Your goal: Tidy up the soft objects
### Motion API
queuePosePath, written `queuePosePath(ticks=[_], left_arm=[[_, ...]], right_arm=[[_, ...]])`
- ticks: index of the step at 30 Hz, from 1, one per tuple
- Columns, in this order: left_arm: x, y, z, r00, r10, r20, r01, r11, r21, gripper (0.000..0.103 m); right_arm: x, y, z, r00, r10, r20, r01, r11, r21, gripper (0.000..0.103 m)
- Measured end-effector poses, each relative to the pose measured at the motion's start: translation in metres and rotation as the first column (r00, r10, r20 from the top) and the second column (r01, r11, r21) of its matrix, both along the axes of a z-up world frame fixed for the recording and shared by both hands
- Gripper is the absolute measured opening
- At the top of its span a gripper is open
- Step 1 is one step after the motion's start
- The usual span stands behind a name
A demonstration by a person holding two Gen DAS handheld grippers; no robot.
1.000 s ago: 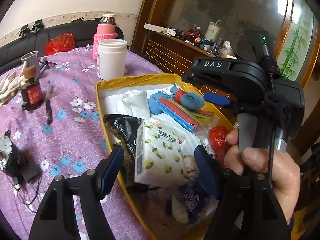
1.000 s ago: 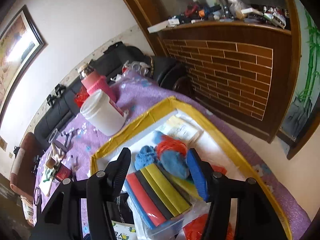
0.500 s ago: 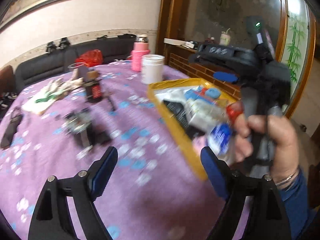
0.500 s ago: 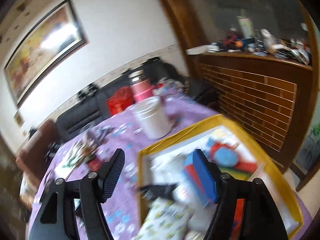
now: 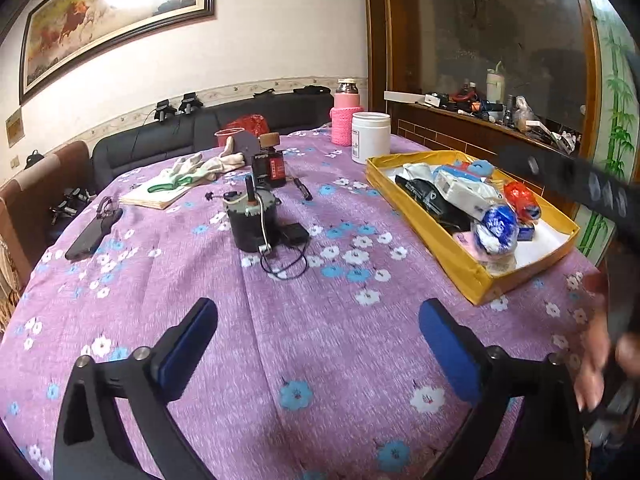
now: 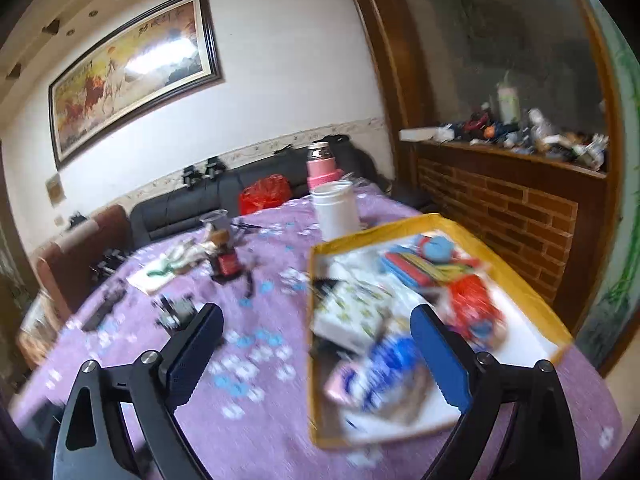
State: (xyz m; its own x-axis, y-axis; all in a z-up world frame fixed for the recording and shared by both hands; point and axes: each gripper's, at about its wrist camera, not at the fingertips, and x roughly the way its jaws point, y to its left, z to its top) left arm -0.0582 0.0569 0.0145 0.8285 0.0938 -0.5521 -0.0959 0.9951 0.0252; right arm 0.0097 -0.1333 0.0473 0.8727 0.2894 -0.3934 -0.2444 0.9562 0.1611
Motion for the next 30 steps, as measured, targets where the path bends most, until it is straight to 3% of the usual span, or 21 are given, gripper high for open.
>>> queuePosePath(ticks=[3,8,11,14,18,23,26,30], left_arm=[[-0.008,-0.005,-0.005,1.0,0.02,-0.01,-0.02,1.0,-0.004,0.103],[-0.024,-0.012,-0.011,0.999,0.048,-0.015,-0.049,0.999,-0.013,0.103],[-0.032,-0.02,-0.009,0.998,0.027,-0.05,-0.028,0.999,-0.027,0.103],[-0.046,-0.031,-0.003,0.999,0.013,-0.037,-0.015,0.999,-0.046,0.103],[-0.063,-0.057,0.007,1.0,-0.02,0.0,0.02,1.0,0.009,0.103],[-0.073,-0.084,0.013,0.985,-0.162,0.061,0.159,0.986,0.051,0.103],[-0.068,-0.092,0.008,0.989,-0.14,0.043,0.135,0.986,0.1,0.103],[-0.061,-0.087,0.001,0.992,-0.123,0.013,0.121,0.99,0.076,0.103]], right_arm=[[-0.024,-0.009,-0.011,0.999,-0.03,0.016,0.031,0.999,-0.03,0.097],[-0.054,-0.03,-0.019,0.997,-0.065,0.031,0.065,0.998,-0.003,0.097],[-0.073,-0.038,-0.019,0.996,-0.079,0.043,0.079,0.997,-0.013,0.098],[-0.096,-0.045,-0.021,0.997,-0.059,0.045,0.058,0.998,0.003,0.1],[-0.127,-0.059,-0.028,0.994,-0.065,0.091,0.065,0.998,-0.002,0.102],[-0.125,-0.081,-0.03,0.986,-0.147,0.084,0.145,0.989,0.033,0.102],[-0.116,-0.09,-0.034,0.981,-0.186,0.05,0.183,0.981,0.057,0.102],[-0.116,-0.086,-0.038,0.981,-0.187,0.044,0.186,0.982,0.027,0.102]])
